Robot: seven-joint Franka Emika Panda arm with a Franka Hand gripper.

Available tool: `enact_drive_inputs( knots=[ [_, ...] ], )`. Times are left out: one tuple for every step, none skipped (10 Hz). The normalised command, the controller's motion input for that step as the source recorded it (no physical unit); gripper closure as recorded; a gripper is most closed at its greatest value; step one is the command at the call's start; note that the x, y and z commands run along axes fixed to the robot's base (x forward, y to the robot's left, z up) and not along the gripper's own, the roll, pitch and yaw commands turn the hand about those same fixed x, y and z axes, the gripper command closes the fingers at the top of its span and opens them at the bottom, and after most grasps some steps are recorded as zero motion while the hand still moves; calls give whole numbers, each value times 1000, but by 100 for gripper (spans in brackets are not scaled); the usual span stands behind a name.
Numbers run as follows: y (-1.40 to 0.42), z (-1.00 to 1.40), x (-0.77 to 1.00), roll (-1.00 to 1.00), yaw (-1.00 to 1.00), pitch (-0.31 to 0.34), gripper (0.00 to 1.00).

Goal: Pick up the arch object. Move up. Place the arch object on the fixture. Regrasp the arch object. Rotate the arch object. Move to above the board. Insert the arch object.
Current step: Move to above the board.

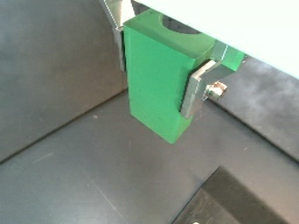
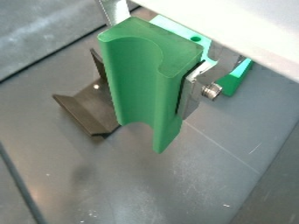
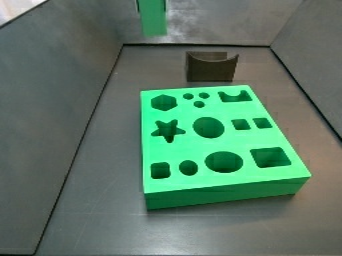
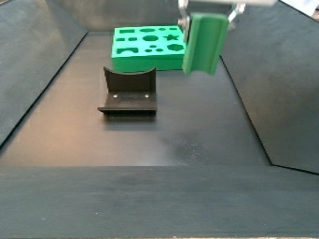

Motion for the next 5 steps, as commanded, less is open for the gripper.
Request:
enact_drive_inputs(
  knots=[
    [60, 1000, 9, 125, 28, 68, 100],
    [57, 1000, 9, 118, 29, 69, 100],
    [52, 1000, 8, 109, 25, 71, 100],
    [44, 1000, 9, 97, 22, 72, 100],
    [37, 1000, 8, 88, 19, 74, 100]
  ],
)
